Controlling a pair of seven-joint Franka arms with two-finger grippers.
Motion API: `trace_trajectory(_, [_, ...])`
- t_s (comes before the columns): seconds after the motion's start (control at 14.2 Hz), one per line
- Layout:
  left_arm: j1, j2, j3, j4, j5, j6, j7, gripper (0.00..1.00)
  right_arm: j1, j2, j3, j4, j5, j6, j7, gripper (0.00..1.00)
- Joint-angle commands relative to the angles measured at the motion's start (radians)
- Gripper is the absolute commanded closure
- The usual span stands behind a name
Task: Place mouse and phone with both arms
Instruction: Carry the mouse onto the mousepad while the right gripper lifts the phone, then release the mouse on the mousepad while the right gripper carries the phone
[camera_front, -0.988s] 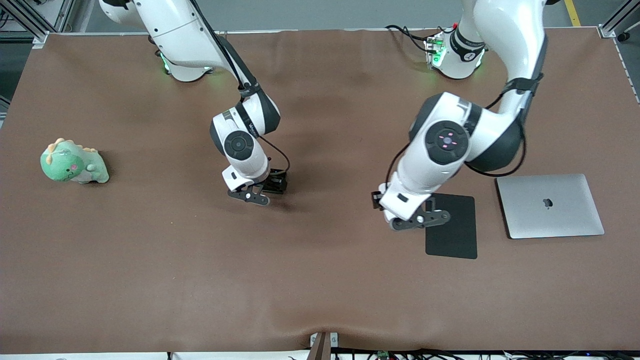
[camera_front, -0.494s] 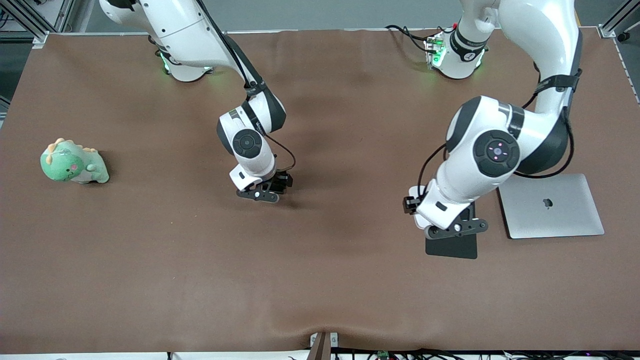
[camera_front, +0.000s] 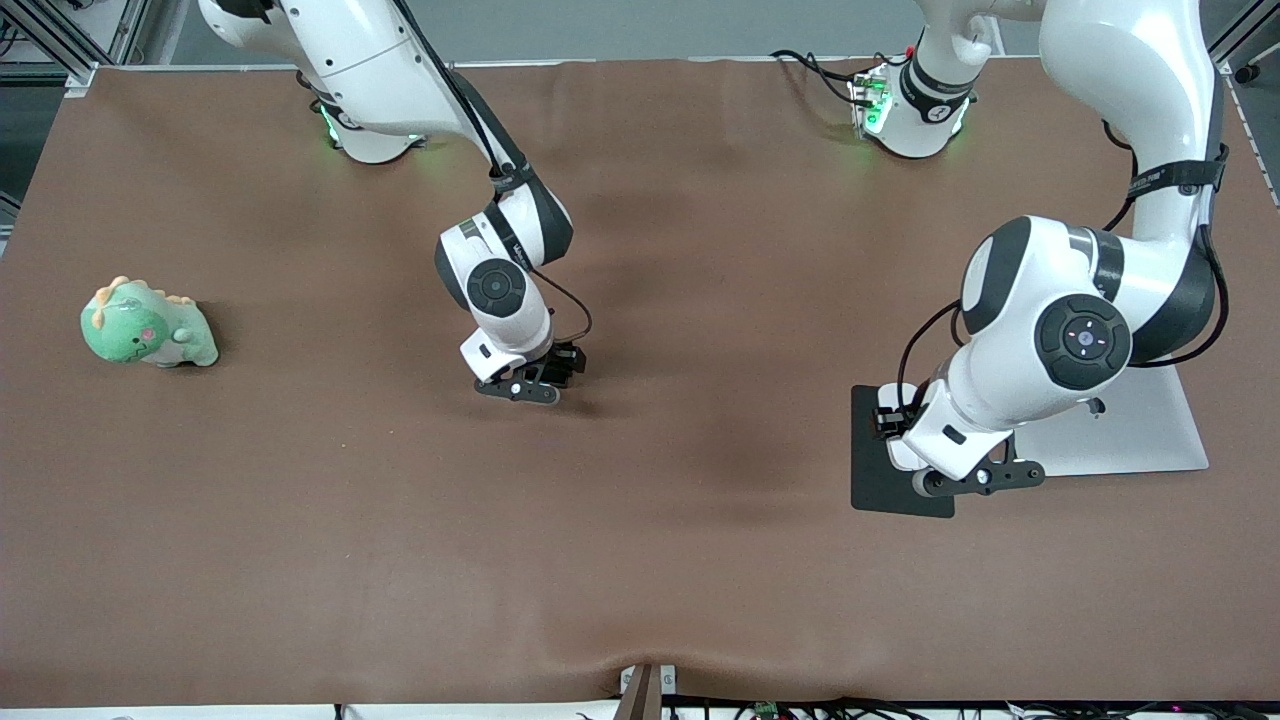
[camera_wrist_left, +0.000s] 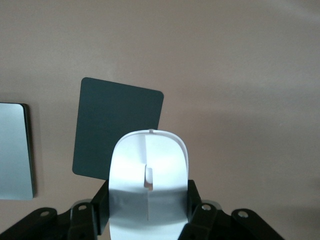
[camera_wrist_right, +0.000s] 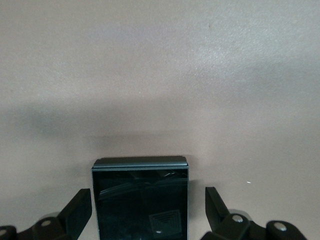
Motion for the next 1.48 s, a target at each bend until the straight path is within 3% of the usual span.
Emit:
trace_trajectory(0.0, [0.03, 0.006, -0.002, -0.022, 0.051, -0.006, 0.038, 1.0, 0.018, 0.029, -0.008, 0.022, 0.002, 0.002, 0.003, 0.0])
trace_trajectory(0.14, [0.042, 0.019, -0.003, -0.026, 0.097, -0.006, 0.061, 1.0, 0.022, 0.029, -0.01, 0.022, -0.006, 0.003, 0.001, 0.0])
trace_trajectory(0.21, [0.053, 0.034, -0.003, -0.028, 0.099, 0.004, 0.072, 1.0, 0.021, 0.028, -0.01, 0.025, -0.006, 0.002, 0.0, 0.3])
trace_trajectory(0.28, [0.057, 0.055, -0.003, -0.026, 0.099, 0.019, 0.075, 1.0, 0.013, 0.024, -0.01, 0.037, 0.003, -0.016, -0.003, 0.99])
trace_trajectory(0.49, [0.053, 0.112, -0.003, -0.028, 0.099, 0.086, 0.075, 1.0, -0.003, 0.015, -0.015, 0.105, 0.008, -0.143, 0.038, 1.0])
trace_trajectory(0.71, [0.057, 0.147, -0.003, -0.03, 0.099, 0.122, 0.078, 1.0, -0.072, -0.054, -0.016, 0.099, -0.004, -0.26, 0.015, 1.0])
trace_trajectory(0.99, [0.117, 0.169, -0.009, -0.043, 0.087, 0.151, 0.26, 1.0, -0.161, -0.143, -0.016, -0.002, -0.006, -0.273, -0.098, 1.0])
trace_trajectory(1.41, [0.111, 0.236, -0.009, -0.065, 0.082, 0.247, 0.271, 1.0, -0.264, -0.282, -0.033, -0.212, -0.048, -0.244, -0.272, 1.0])
